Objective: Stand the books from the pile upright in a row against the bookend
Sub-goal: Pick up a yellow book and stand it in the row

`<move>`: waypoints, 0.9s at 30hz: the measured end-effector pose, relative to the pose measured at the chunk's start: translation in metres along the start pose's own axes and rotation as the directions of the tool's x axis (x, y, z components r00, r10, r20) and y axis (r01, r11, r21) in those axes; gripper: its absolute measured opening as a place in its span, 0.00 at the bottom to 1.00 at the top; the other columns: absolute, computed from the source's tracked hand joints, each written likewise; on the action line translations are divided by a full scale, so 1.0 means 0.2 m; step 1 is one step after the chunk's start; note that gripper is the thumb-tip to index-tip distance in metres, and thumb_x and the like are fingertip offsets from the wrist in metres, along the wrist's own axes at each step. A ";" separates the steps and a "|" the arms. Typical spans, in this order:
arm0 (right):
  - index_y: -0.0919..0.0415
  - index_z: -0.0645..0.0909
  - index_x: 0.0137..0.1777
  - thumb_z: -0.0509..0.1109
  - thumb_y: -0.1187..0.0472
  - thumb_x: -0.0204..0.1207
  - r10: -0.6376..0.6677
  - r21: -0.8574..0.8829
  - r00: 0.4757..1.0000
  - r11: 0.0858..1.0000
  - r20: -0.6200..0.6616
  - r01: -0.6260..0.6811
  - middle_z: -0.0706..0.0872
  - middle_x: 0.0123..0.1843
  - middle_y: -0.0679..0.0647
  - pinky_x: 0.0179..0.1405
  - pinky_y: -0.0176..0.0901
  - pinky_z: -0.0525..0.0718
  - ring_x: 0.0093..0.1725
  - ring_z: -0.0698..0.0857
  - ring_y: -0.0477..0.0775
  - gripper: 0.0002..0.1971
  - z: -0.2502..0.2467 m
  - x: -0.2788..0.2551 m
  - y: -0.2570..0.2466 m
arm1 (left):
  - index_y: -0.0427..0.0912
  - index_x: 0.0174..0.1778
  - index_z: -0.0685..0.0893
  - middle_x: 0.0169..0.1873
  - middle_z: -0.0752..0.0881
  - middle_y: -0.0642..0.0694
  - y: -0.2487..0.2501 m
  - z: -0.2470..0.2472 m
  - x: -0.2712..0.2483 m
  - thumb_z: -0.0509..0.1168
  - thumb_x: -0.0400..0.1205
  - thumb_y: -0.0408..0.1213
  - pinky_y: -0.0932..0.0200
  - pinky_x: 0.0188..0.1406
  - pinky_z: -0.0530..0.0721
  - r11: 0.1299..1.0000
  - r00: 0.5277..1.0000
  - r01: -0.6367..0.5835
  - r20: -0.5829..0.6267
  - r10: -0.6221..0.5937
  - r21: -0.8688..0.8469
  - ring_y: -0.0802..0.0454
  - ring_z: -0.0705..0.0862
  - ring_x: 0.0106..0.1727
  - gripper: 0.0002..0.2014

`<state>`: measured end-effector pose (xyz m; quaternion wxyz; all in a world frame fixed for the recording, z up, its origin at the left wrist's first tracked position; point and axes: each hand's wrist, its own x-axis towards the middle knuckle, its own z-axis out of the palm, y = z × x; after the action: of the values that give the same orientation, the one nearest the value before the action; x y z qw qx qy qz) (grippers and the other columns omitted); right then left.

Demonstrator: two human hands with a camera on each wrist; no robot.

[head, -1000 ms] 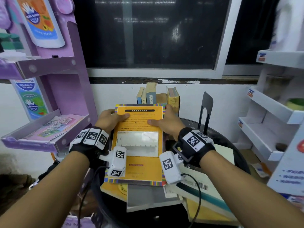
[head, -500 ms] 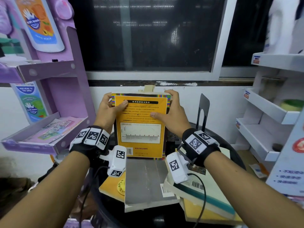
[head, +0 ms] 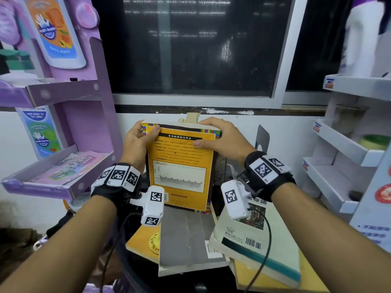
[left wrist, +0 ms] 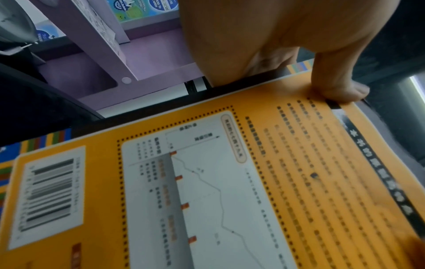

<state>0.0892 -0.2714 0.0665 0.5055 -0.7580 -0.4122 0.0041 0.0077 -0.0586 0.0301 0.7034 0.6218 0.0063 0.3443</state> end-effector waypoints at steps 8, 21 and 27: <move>0.46 0.77 0.69 0.76 0.56 0.74 0.062 -0.145 0.960 0.989 0.274 -0.023 0.87 0.58 0.46 0.39 0.35 0.89 0.52 0.90 0.48 0.23 -0.12 -0.04 -0.19 | 0.40 0.50 0.80 0.37 0.91 0.48 0.04 0.07 0.04 0.64 0.83 0.35 0.58 0.41 0.87 0.998 0.992 0.009 0.127 -0.002 -0.057 0.51 0.90 0.41 0.04; 0.53 0.82 0.64 0.74 0.57 0.77 -0.030 -0.206 0.999 0.978 0.019 0.033 0.90 0.53 0.49 0.51 0.49 0.90 0.48 0.91 0.48 0.16 -0.30 -0.07 -0.24 | 0.45 0.51 0.83 0.45 0.89 0.49 0.14 0.31 0.16 0.59 0.84 0.52 0.52 0.56 0.80 0.997 0.980 -0.035 0.196 0.020 0.070 0.51 0.86 0.51 0.14; 0.55 0.84 0.59 0.75 0.61 0.76 -0.075 -0.123 0.992 0.990 -0.097 0.062 0.92 0.47 0.51 0.36 0.37 0.89 0.43 0.93 0.49 0.13 -0.47 -0.08 -0.30 | 0.43 0.62 0.85 0.53 0.89 0.47 0.15 0.39 0.21 0.53 0.87 0.51 0.52 0.58 0.80 0.998 0.990 -0.047 0.132 0.051 -0.034 0.51 0.85 0.57 0.21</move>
<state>0.0803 -0.3435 0.1522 0.4793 -0.7715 -0.4113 -0.0763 0.0591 -0.1072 0.0923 0.7032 0.6324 -0.0610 0.3192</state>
